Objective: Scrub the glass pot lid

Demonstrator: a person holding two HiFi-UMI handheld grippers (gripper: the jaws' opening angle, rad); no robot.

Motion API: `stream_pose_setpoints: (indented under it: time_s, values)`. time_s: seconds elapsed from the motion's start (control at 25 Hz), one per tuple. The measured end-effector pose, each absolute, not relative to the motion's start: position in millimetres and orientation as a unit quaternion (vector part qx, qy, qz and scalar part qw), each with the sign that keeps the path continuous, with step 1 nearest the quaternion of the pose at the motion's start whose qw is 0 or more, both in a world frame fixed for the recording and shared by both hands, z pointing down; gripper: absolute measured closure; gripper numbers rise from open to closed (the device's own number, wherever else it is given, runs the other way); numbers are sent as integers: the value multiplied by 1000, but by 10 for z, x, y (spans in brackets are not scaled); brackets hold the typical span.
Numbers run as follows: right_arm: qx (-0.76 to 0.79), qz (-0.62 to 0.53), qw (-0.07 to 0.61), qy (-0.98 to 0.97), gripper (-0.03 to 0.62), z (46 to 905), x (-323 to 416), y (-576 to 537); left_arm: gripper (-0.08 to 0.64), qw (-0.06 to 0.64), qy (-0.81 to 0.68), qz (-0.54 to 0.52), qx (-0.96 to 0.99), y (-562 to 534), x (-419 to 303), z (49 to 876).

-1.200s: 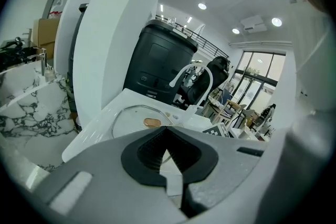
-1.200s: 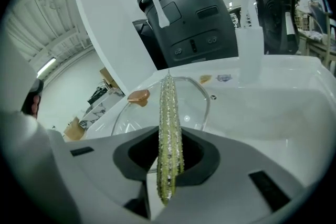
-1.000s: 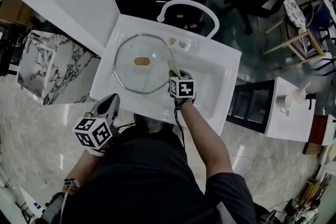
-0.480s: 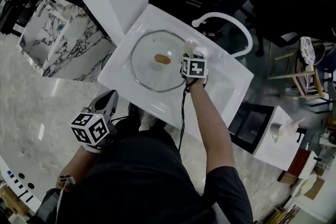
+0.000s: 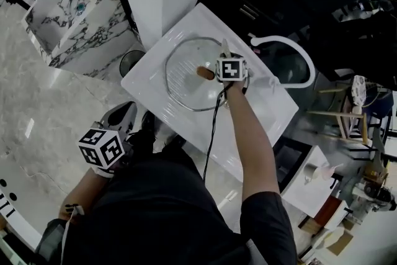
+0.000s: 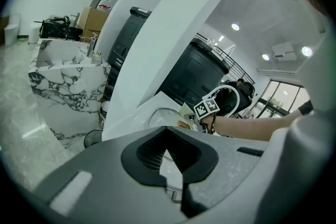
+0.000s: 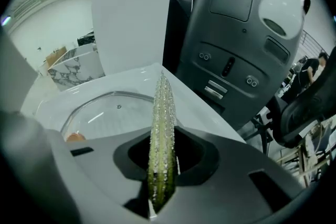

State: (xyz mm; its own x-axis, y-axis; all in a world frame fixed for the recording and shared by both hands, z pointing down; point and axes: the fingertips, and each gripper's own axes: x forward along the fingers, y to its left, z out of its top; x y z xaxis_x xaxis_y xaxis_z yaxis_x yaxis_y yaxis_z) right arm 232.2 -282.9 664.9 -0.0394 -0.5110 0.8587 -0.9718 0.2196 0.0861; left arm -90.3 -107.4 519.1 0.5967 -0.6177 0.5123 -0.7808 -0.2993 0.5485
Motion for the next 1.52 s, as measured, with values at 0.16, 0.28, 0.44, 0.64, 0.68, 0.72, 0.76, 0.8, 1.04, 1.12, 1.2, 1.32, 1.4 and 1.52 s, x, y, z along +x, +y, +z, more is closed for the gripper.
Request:
stream_pose_setpoints:
  time_s: [0.16,0.28,0.44,0.64,0.68,0.72,0.76,0.8,1.04,1.12,1.2,1.32,1.4,1.52]
  values:
    - [535,243,423,-690,526,6641,2088,-3015,560,404,-440,97,796,-1064,-967,5214]
    - [507,212,447,-706,526,6617,1903,-3091,560,404,-441,95,796,-1061,-986,5204]
    - [463,174,474,-728,526,6608,1624,-3182,560,404,-447,93,793,-1056,-1037,5192]
    - [415,148,493,-750,526,6648,1299,-3219,560,407,-458,88,785,-1052,-1149,5198]
    - [402,141,498,-755,526,6648,1228,-3200,560,409,-459,88,784,-1047,-1165,5201]
    - [389,132,504,-760,526,6648,1156,-3178,560,409,-460,87,783,-1042,-1177,5205]
    - [375,122,511,-764,526,6652,1087,-3153,560,410,-460,87,783,-1035,-1186,5210]
    - [362,112,517,-767,526,6661,1025,-3128,560,411,-460,86,782,-1029,-1192,5215]
    - [298,62,542,-783,526,6697,765,-3007,560,408,-459,88,784,-1032,-1177,5212]
    - [276,48,549,-787,526,6709,690,-2947,560,408,-460,89,784,-1035,-1173,5210]
    - [249,27,558,-791,526,6723,613,-2862,560,407,-459,90,784,-1032,-1161,5204]
    - [206,-9,572,-794,526,6746,512,-2719,560,407,-456,92,786,-1027,-1124,5199]
    - [182,-27,577,-796,526,6758,457,-2622,560,407,-454,93,787,-1025,-1093,5195]
    - [148,-44,579,-801,526,6773,391,-2477,560,407,-449,94,790,-1020,-1036,5191]
